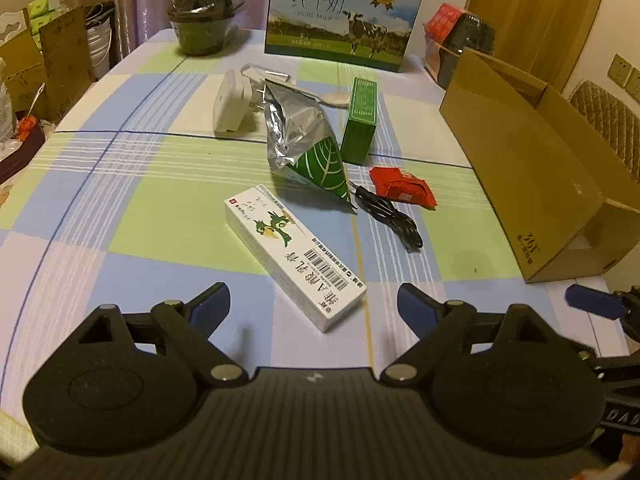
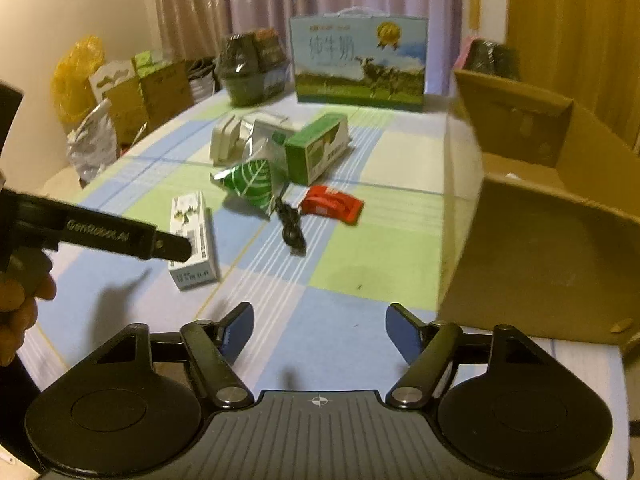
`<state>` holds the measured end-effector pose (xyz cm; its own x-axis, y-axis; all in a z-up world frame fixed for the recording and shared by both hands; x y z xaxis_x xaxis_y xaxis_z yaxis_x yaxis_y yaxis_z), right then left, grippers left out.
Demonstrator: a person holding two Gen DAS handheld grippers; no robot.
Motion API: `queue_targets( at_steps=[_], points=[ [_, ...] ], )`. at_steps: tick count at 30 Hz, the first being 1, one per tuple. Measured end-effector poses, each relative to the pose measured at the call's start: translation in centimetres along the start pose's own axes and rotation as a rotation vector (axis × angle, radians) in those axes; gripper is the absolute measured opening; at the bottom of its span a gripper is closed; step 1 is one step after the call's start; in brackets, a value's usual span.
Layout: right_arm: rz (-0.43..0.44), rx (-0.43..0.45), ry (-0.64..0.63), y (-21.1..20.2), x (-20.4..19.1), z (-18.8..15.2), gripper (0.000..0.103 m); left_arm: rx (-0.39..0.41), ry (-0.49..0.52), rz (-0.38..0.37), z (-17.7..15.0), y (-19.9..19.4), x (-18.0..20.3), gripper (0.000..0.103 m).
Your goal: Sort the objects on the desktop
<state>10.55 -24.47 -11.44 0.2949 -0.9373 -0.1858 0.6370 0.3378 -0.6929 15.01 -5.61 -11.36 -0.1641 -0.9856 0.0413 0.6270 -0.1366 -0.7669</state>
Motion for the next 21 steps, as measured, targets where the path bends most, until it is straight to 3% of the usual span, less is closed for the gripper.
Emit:
queue_targets(
  at_steps=[9,13,15,17,21],
  points=[
    [0.013,-0.036,-0.046,2.8,-0.4,-0.6,0.068,-0.051,0.03,0.005,0.3,4.4,0.3,0.084],
    [0.014,-0.04,-0.047,4.1,-0.6,-0.1,0.068,-0.074,0.057,0.013,0.1,5.6,-0.1,0.074],
    [0.023,-0.043,-0.055,4.7,-1.0,0.2,0.068,-0.078,0.073,0.012,0.0,5.6,-0.5,0.064],
    [0.028,-0.041,-0.068,5.5,-1.6,0.7,0.068,-0.082,0.099,0.032,-0.2,5.2,-1.2,0.044],
    [0.03,-0.032,-0.073,7.6,-2.4,2.3,0.063,-0.092,0.077,0.064,-0.9,4.1,-3.7,0.034]
  ],
)
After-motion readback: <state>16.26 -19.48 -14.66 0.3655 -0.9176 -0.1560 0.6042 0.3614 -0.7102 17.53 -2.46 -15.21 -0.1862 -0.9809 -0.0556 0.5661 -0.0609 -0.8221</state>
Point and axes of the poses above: each gripper's, at about its wrist camera, not at the fingertips, and y roughly the way its jaws point, x to its right, z to its top, the point moved 8 cm from there along y, roughly the way its jaws point, and after that the axes turned 9 degrees about y, right-handed, at the moved point
